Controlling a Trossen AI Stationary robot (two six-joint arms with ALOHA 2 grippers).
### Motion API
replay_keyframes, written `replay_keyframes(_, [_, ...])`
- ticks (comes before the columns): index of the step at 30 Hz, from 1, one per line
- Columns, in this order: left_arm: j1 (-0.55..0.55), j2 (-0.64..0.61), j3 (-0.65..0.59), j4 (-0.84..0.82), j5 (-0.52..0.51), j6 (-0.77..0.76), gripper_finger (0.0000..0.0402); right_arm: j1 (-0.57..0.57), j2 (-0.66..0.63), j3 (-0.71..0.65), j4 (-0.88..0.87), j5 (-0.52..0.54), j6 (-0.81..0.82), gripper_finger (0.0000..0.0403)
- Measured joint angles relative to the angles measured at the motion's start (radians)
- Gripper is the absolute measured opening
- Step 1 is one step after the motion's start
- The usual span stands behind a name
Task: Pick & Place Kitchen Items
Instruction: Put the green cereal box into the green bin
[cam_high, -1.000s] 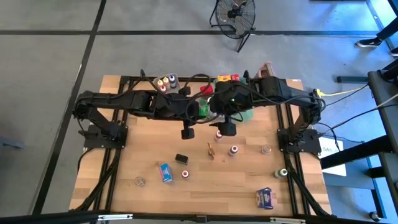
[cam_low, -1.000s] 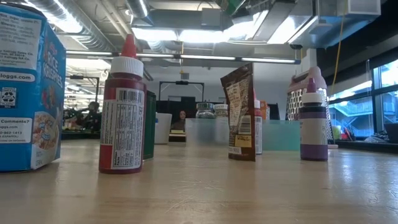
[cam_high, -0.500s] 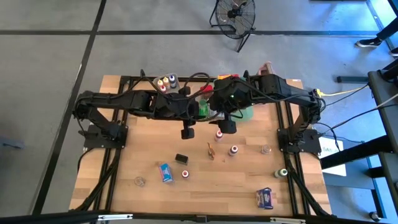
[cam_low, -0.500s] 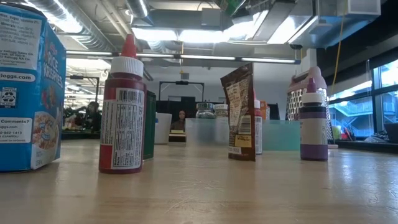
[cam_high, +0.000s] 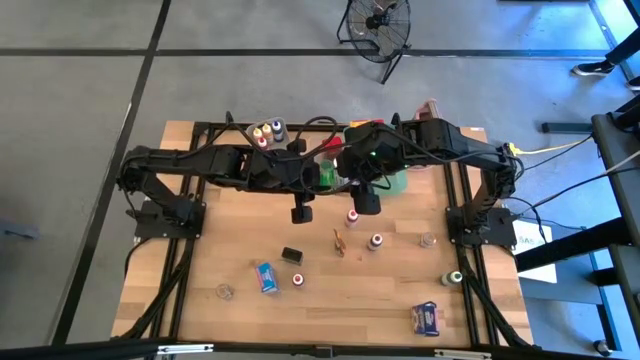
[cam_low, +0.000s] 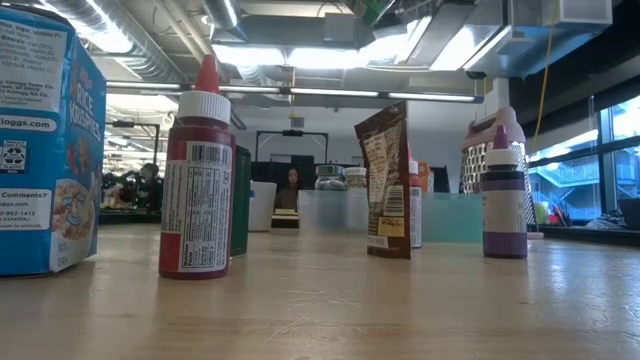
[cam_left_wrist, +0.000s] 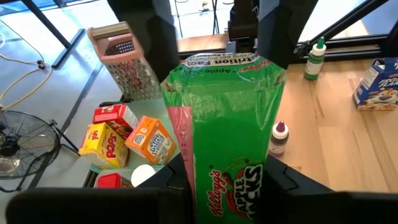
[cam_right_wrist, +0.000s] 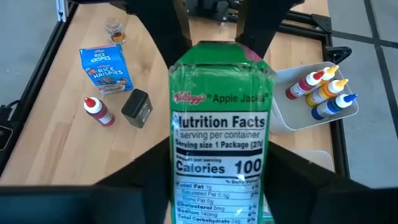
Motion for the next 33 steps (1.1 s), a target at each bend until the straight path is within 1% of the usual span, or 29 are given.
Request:
replay_keyframes(5, [0.000,0.000,0.000,-0.001,-0.001,0.001,0.0095,0.000,0.000,0.000,-0.002,0.000,0.005,0.0150])
replay_keyframes(8, [0.000,0.000,0.000,-0.002,0.001,-0.008,0.0102,0.000,0.000,0.000,-0.003,0.000,0.005,0.0131])
replay_keyframes(17, [-0.001,0.000,-0.001,0.004,-0.014,-0.010,0.0132,0.000,0.000,0.000,-0.011,0.001,0.016,0.0130])
replay_keyframes(24, [0.000,0.000,-0.001,0.047,-0.025,-0.025,0.0187,0.000,0.000,0.000,-0.037,0.007,0.017,0.0130])
replay_keyframes(28, [-0.006,-0.008,-0.001,0.046,-0.076,-0.025,0.0215,0.001,-0.013,0.000,-0.105,0.088,0.048,0.0130])
replay_keyframes(33, [-0.025,-0.028,0.000,0.041,-0.126,0.012,0.0225,0.004,-0.074,0.000,-0.198,0.148,0.105,0.0130])
